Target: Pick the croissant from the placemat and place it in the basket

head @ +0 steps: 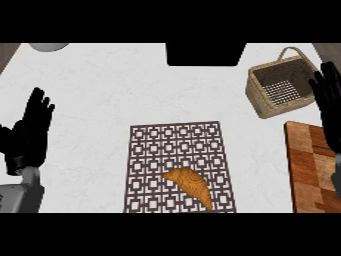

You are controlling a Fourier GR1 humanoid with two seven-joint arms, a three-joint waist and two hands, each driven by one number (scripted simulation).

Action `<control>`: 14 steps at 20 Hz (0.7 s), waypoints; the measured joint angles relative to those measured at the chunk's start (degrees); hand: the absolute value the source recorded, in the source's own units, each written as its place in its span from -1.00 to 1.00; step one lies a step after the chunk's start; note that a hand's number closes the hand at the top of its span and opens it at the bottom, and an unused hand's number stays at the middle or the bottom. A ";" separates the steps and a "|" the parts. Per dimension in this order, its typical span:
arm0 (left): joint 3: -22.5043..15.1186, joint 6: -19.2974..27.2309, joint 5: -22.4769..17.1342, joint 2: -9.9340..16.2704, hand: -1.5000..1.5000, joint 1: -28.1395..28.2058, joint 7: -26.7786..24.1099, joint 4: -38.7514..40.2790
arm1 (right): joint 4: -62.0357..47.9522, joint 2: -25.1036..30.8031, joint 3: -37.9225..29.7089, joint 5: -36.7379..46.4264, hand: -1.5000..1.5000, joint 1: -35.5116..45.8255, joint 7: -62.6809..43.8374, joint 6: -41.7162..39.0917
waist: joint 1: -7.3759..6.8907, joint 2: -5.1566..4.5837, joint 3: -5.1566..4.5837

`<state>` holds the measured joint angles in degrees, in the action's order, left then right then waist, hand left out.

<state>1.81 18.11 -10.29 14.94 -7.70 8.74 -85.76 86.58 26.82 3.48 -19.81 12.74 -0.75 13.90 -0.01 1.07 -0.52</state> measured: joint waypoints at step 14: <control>-7.40 -4.49 1.49 -4.01 0.00 3.49 -7.41 -6.81 | 15.75 -11.24 29.53 7.55 -1.00 -5.15 5.69 -16.59 | -0.43 -0.46 0.48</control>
<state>-5.59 13.62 -8.80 10.93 -4.20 1.33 -92.57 102.33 15.58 33.01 -12.26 7.59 4.94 -2.69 -0.44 0.61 -0.04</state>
